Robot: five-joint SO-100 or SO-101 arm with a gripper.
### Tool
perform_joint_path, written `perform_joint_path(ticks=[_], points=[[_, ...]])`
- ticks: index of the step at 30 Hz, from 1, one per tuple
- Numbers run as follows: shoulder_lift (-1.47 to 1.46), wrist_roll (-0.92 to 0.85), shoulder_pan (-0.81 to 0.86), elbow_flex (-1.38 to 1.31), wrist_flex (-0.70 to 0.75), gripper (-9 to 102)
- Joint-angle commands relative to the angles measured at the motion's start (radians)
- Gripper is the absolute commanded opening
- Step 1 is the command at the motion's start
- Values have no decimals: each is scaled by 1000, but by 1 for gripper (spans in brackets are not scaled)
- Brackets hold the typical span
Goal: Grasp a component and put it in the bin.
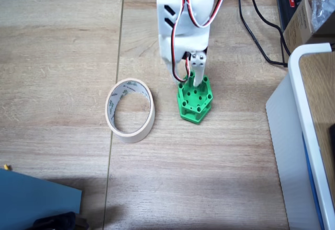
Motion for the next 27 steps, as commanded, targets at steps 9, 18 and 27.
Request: perform_joint_path(ticks=[9, 18, 27], points=[[23, -8, 15, -57, 26, 17], [-97, -6, 67, -71, 26, 17], [-114, -6, 135, -58, 25, 17]])
